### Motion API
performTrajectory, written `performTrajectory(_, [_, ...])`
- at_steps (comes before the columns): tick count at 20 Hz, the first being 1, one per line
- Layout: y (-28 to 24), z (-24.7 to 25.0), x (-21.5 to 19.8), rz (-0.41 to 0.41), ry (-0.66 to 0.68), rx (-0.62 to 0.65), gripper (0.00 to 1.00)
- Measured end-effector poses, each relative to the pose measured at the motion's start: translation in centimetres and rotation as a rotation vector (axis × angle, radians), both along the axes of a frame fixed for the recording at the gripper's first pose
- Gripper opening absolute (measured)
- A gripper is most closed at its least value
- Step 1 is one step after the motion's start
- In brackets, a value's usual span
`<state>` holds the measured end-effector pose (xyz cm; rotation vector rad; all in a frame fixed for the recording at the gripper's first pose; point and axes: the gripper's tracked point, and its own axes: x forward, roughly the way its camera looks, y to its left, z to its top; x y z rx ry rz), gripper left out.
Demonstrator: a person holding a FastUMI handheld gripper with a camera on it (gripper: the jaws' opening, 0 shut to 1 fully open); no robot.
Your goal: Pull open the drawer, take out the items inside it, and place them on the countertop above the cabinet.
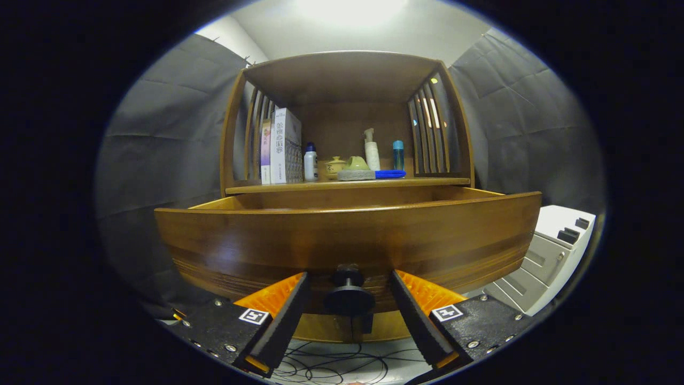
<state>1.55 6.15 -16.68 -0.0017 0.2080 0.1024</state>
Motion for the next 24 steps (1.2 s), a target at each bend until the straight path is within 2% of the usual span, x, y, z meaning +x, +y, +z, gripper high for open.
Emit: performTrajectory(24, [1.7, -0.2, 9.4, -0.041, -0.016, 0.007, 0.95])
